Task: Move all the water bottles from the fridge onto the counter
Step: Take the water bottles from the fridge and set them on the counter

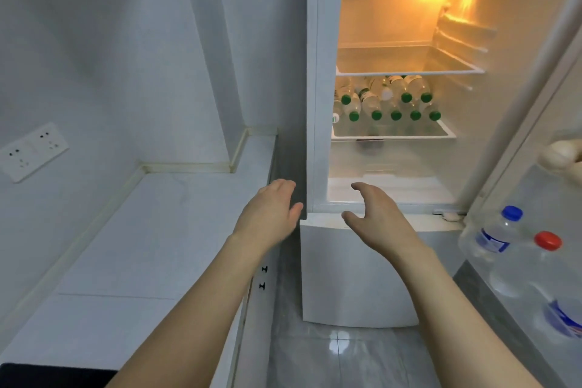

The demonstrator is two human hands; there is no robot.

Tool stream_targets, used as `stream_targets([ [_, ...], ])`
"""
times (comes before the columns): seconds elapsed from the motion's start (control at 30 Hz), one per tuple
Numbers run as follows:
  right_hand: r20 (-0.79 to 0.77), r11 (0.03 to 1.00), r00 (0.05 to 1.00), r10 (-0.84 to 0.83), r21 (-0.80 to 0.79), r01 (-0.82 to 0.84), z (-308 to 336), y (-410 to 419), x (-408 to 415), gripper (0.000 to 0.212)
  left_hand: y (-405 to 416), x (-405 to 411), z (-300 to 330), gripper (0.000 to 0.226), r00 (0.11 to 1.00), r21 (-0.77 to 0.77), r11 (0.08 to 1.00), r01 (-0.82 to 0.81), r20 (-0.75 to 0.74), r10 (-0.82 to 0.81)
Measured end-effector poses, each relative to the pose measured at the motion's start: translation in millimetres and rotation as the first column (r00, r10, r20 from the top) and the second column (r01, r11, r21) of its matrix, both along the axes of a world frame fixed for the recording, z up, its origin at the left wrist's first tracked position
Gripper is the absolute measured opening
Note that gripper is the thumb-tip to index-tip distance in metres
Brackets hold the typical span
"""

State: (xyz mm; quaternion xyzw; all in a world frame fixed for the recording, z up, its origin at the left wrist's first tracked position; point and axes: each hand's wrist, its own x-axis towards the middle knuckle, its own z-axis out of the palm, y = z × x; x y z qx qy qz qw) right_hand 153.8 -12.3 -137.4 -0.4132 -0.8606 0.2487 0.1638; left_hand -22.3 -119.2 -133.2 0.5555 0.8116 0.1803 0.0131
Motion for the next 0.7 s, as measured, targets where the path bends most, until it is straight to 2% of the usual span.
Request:
stream_targets([
  [0.47, -0.046, 0.997, 0.996, -0.08, -0.018, 0.08, 4.3, 172.5, 15.5, 0.059, 181.3, 18.1, 9.6, 0.046, 0.998, -0.008, 0.998, 0.061, -0.015, -0.061],
  [0.7, -0.091, 0.993, 0.989, -0.113, -0.035, 0.11, 4.1, 239.1, 17.4, 0.057, 247.2, 29.6, 6.8, 0.042, 0.998, -0.003, 0.998, 0.063, -0.012, -0.063],
])
